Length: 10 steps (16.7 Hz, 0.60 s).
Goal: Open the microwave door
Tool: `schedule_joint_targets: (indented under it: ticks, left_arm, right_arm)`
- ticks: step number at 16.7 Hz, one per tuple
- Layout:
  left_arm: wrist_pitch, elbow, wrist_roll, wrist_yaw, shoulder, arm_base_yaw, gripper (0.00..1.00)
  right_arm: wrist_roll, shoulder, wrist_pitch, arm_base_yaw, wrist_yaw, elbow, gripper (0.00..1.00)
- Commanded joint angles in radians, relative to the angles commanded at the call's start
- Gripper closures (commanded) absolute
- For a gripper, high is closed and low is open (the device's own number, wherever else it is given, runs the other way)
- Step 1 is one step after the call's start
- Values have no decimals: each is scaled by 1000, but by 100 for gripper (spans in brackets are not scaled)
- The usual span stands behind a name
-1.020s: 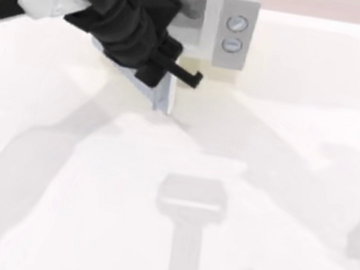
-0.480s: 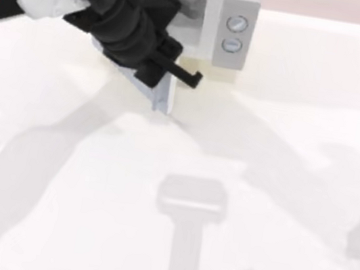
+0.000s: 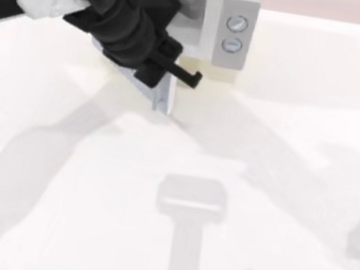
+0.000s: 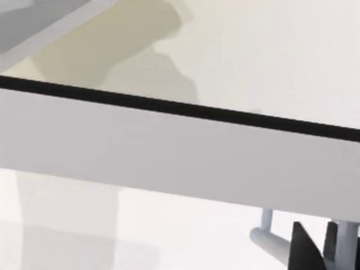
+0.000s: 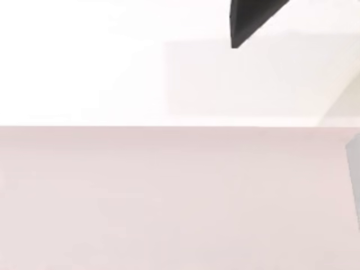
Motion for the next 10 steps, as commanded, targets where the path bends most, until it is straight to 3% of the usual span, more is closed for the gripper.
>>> schedule_joint_targets:
  ticks: [10]
  left_arm:
    - [-2,-66,145,74,-55,56,100]
  right_arm:
    - [0,0,0,0,0,0,0]
